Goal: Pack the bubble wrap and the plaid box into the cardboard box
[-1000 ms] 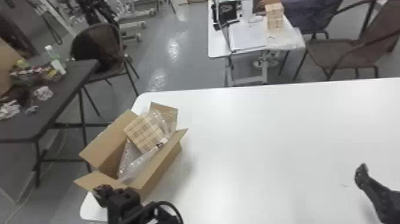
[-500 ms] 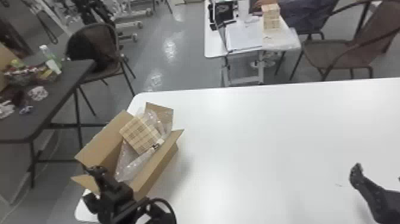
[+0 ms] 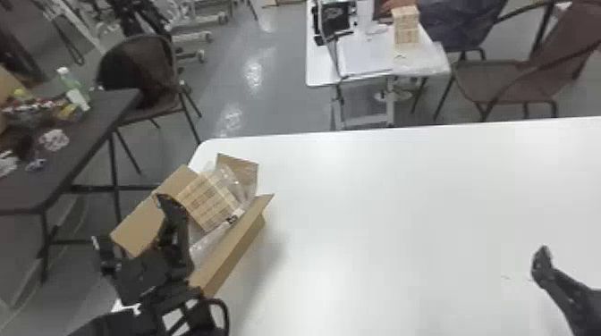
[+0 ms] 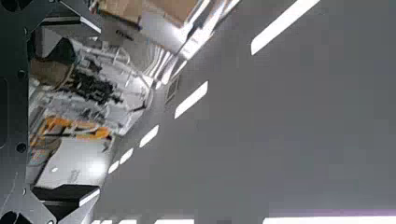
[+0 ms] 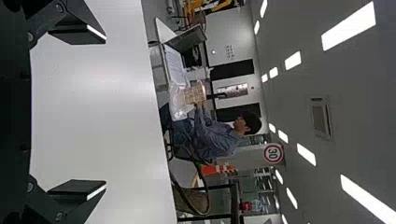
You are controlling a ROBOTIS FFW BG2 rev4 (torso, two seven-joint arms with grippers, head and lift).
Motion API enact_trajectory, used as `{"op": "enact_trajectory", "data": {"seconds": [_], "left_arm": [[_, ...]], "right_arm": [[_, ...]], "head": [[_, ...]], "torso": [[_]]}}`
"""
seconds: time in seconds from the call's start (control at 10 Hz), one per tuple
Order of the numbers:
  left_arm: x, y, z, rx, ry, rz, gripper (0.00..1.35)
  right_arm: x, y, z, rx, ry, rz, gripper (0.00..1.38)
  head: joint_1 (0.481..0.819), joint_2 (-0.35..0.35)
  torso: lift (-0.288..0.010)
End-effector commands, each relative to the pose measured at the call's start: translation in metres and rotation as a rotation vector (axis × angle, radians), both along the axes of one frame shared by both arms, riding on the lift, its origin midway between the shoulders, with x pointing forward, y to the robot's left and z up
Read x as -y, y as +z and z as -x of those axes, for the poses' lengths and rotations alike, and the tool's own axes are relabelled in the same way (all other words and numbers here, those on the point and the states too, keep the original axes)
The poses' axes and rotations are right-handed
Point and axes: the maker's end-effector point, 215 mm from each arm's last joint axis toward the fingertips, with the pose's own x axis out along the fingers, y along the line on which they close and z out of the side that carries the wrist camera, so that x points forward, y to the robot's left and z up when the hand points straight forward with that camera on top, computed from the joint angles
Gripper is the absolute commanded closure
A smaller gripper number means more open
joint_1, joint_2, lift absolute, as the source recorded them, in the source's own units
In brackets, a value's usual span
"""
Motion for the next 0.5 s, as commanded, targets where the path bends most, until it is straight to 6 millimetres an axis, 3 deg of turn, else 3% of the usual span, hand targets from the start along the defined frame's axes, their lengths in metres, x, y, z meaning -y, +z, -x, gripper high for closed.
{"op": "enact_trajectory", "data": {"seconds": [0.0,0.2,0.4], "left_arm": [[0.032,-0.027,-0.007,-0.169,-0.089,-0.076,0.11],[0.072,-0.081,-0.001,-0.378,-0.251,-0.116,0.11],[0.081,-0.122,0.016,-0.564,-0.325,-0.146,0.12]], "right_arm": [[-0.001,0.015,0.012,0.022,0.006,0.029,0.19],[0.001,0.020,0.032,0.014,-0.011,0.036,0.20],[-0.002,0.012,0.051,-0.032,-0.008,0.039,0.20]], "head": [[0.695,0.199],[0.695,0.135],[0.695,0.094]], "torso": [[-0.102],[-0.102],[-0.102]]}}
